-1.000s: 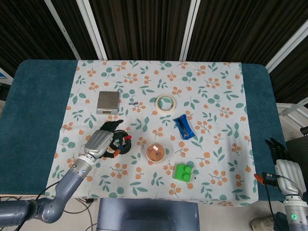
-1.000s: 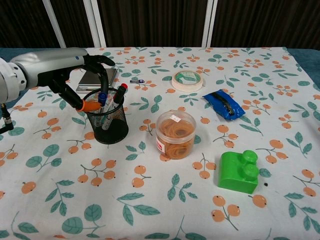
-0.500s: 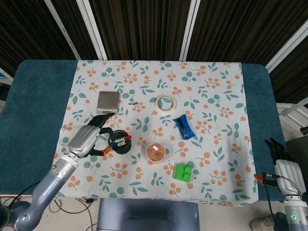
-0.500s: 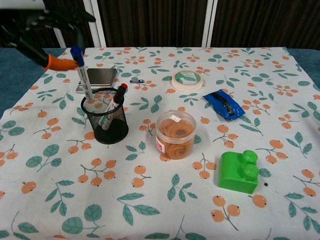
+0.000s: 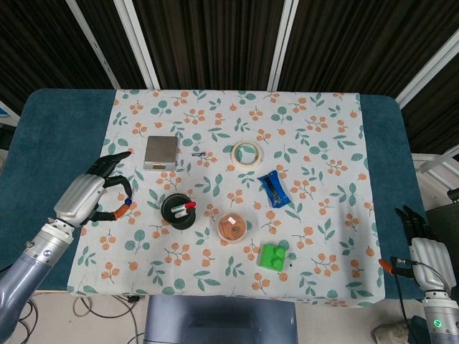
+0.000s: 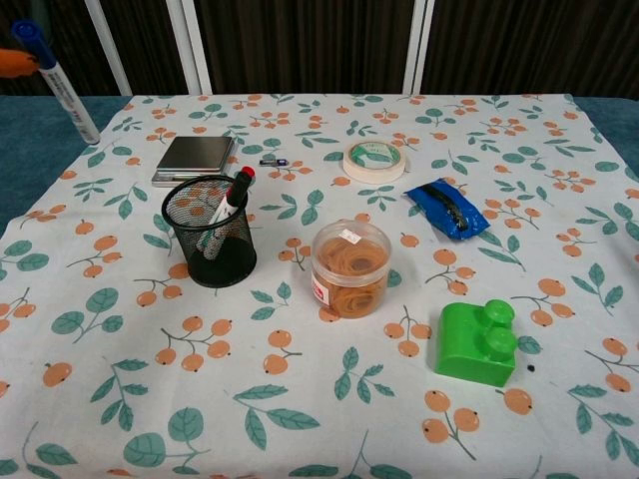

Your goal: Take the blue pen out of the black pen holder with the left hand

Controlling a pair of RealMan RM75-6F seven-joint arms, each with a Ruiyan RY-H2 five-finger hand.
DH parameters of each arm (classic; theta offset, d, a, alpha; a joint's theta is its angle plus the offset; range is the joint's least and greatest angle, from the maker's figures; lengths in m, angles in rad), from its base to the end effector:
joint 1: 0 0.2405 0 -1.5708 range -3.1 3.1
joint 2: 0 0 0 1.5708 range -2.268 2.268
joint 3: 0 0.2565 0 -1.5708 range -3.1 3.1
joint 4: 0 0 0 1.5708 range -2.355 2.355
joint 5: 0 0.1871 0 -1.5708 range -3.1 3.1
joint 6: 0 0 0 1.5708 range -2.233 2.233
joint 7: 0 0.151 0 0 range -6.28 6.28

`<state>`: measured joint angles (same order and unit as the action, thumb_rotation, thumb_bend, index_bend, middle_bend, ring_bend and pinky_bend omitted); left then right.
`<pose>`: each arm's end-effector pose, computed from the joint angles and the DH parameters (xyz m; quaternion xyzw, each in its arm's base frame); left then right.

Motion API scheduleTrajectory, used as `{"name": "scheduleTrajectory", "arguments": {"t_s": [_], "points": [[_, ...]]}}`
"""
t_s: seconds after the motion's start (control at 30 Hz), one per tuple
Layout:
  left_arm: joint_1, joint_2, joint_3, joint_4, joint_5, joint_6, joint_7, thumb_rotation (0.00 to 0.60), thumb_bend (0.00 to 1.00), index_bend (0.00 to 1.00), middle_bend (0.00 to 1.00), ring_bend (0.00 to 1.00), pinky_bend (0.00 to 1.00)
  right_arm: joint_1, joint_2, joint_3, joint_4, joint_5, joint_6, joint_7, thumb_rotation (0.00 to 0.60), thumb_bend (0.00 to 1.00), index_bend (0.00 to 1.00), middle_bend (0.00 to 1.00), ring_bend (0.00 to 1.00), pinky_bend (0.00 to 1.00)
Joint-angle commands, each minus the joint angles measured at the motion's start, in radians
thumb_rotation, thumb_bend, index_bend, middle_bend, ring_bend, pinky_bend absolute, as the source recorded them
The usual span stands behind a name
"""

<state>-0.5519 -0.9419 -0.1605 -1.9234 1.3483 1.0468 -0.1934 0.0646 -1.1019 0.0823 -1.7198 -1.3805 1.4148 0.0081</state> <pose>-0.1619 0.2957 0.1657 -0.6673 -0.4604 -0.4599 0.3623 -0.3048 -0.1835 0.1768 0.5441 -0.4609 0.3820 0.5878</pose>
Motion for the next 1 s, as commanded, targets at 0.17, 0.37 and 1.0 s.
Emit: {"name": "scheduleTrajectory", "arguments": {"t_s": [0.17,0.37,1.0], "points": [[-0.03,-0.166,0.037,0.354,0.065,-0.101,-0.259,0.6,0.36,0.57,0.03,0.0,0.0,-0.001,-0.001,0.0,0.0,0.0,0.001,-0.002,0.6,0.13,0.07,0.0,0.04,0.17],[-0.084,-0.281,0.029,0.518,0.097,-0.136,-0.341,0.6,0.36,0.56,0.03,0.0,0.0,0.0,-0.001,-0.001,0.001,-0.001,0.0,-0.002,0.6,0.13,0.07,0.0,0.04,0.17],[-0.174,-0.422,0.059,0.624,0.123,-0.197,-0.302,0.6,0.35,0.51,0.03,0.0,0.0,-0.001,0.002,0.0,0.0,0.002,-0.001,0.002,0.6,0.13,0.07,0.0,0.04,0.17]]}}
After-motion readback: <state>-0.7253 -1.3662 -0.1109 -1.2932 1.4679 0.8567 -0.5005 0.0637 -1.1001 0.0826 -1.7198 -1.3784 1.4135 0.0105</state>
